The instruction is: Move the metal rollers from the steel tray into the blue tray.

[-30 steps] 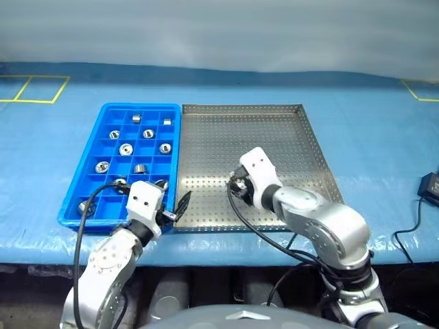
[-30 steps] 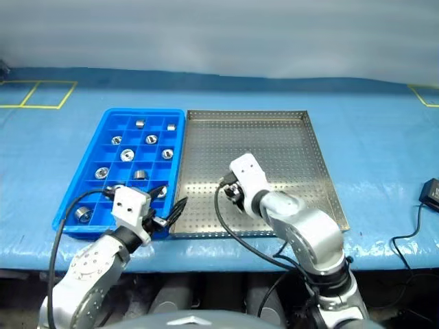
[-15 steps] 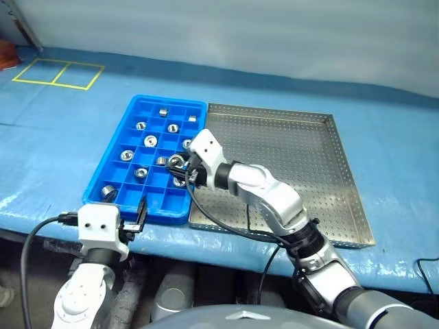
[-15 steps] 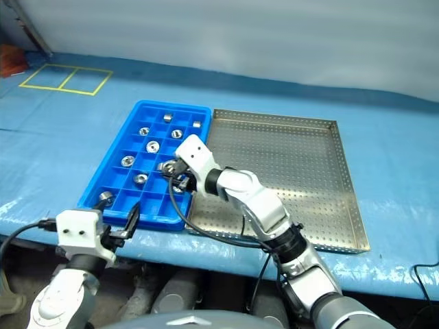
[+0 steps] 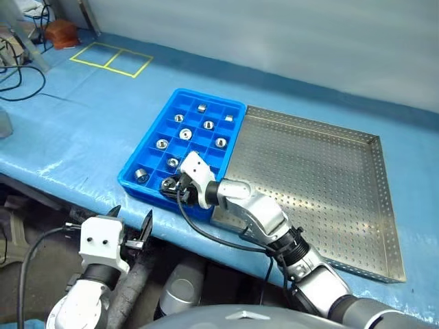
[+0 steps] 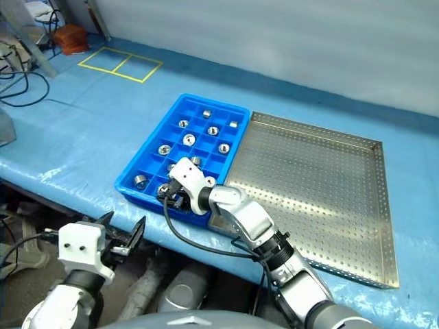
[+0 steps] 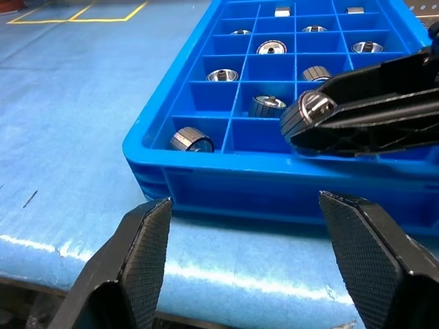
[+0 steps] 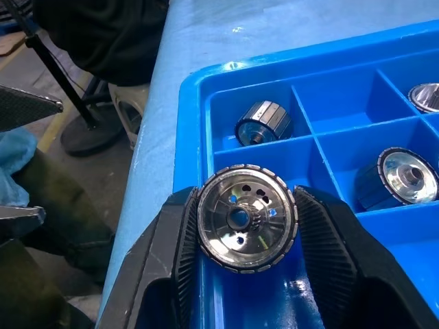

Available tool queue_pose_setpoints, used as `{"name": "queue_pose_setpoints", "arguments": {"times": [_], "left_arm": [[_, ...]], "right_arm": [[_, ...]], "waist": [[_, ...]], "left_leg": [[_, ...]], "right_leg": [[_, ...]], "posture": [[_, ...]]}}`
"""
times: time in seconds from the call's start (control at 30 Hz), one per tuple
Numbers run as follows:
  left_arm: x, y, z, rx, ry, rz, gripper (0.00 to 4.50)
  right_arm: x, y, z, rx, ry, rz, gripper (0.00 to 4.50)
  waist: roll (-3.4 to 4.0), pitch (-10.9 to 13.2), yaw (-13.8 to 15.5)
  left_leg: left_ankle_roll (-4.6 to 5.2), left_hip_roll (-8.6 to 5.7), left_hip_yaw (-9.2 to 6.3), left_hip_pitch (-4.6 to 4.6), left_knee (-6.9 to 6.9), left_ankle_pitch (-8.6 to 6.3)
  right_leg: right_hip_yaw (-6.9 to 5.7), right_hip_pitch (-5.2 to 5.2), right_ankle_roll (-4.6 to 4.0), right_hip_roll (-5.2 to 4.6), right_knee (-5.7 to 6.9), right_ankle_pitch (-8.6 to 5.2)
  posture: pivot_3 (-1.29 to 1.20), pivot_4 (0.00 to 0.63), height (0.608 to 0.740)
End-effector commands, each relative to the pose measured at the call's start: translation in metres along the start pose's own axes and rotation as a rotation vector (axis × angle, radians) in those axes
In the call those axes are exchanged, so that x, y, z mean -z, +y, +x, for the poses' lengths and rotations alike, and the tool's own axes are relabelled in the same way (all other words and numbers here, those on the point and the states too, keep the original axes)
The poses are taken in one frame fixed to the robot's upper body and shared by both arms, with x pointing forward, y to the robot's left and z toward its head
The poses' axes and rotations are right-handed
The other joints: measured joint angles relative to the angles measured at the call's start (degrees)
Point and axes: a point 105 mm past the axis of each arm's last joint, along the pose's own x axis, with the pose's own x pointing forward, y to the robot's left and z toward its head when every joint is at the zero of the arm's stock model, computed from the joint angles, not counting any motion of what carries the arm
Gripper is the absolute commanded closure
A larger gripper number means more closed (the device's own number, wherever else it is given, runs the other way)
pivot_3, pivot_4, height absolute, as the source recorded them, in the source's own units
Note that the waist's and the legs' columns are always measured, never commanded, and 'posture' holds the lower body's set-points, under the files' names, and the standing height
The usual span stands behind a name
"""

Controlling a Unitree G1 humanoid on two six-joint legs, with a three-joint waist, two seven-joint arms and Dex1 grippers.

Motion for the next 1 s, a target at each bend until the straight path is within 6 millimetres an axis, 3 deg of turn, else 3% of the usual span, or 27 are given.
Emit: {"name": "queue_pose_setpoints", "arguments": {"times": [0.03,0.2,0.43,0.6,1.0], "left_arm": [[-0.011,-0.005,0.000,0.033,-0.043,0.005,0.77],[-0.011,-0.007,0.005,0.068,-0.054,0.007,0.77],[-0.019,-0.011,0.017,0.141,-0.088,0.031,0.77],[-0.024,-0.015,0.027,0.198,-0.104,0.038,0.77],[-0.025,-0.020,0.033,0.247,-0.094,0.036,0.77]], "right_arm": [[-0.007,-0.001,-0.011,0.006,-0.018,-0.011,1.71],[-0.009,-0.007,-0.025,0.034,-0.011,-0.015,0.06],[-0.031,-0.015,-0.055,0.122,-0.093,-0.020,0.02],[-0.032,-0.025,-0.073,0.214,-0.113,0.004,0.02],[-0.025,-0.029,-0.077,0.272,-0.104,0.031,0.02]], "waist": [[-0.01,0.0,1.0],[-0.02,0.0,2.4],[-0.01,-0.1,2.7],[0.03,-0.1,1.9],[0.07,-0.1,-4.8]], "left_leg": [[-0.01,0.00,0.01,-0.01,0.00,-0.01],[-0.04,-0.03,0.16,-0.12,0.02,-0.02],[-0.10,-0.08,0.04,-0.49,0.19,-0.04],[-0.12,-0.09,-0.06,-0.65,0.26,-0.03],[-0.12,-0.11,-0.22,-0.54,0.37,-0.02]], "right_leg": [[-0.01,-0.02,0.00,0.00,0.00,0.00],[-0.19,-0.08,-0.01,0.01,0.00,-0.01],[-0.53,-0.21,0.20,0.04,0.05,0.13],[-0.62,-0.12,0.22,0.07,0.07,0.16],[-0.70,0.14,0.20,0.08,0.08,0.16]], "posture": [[0.58,0.150,0.740],[0.50,0.150,0.740],[0.43,0.150,0.740],[0.37,0.150,0.740],[0.35,0.150,0.740]]}}
